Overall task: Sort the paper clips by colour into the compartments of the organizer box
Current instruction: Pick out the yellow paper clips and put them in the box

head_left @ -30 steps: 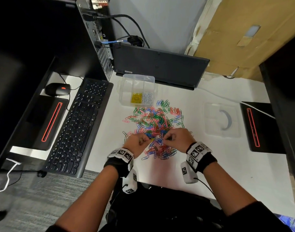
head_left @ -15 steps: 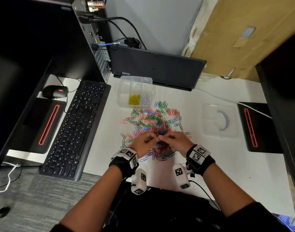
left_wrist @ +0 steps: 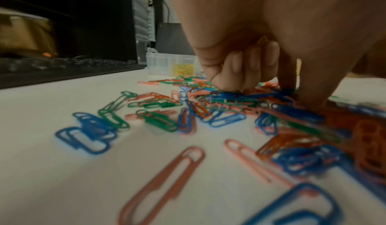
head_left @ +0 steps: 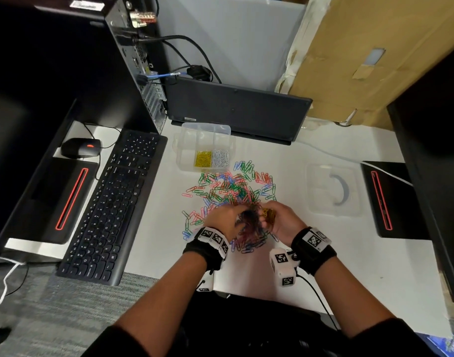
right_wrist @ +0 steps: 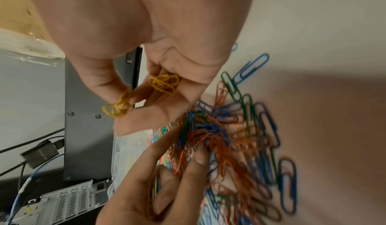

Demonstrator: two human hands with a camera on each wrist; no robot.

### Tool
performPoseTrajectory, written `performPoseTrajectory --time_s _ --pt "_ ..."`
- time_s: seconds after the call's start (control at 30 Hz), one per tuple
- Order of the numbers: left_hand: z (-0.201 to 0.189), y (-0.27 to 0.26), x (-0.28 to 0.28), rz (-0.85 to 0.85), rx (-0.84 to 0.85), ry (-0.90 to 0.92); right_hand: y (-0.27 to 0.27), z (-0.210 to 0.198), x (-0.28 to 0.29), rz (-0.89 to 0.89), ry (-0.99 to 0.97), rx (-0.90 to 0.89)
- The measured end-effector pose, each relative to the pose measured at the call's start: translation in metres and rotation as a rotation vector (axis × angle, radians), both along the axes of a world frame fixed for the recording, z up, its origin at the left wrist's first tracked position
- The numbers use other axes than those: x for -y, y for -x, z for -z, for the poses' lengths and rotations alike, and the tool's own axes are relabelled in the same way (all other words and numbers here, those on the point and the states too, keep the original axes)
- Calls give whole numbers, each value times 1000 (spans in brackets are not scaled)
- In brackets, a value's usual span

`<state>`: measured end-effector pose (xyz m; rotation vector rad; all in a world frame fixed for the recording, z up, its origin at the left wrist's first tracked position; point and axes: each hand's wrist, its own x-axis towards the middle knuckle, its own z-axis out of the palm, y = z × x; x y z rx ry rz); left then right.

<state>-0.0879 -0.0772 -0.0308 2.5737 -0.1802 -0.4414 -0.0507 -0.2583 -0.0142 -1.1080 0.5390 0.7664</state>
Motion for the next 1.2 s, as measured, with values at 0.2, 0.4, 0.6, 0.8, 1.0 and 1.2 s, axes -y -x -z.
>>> performPoseTrajectory --time_s 0.2,0.4,0.6,0.8,1.0,1.2 --pt "4 1 -5 -27 29 16 -1 -6 23 -91 75 99" --pt "4 4 -28 -181 42 5 1 -3 35 -164 180 126" --pt "-3 2 -18 -192 71 43 4 7 24 -633 955 583" --pt "1 -6 20 -63 58 -2 13 6 3 -724 1134 614" --pt "4 -8 11 -100 47 -5 10 4 14 -749 1049 592" --pt "1 -5 -17 -247 59 6 7 4 23 -618 1096 565"
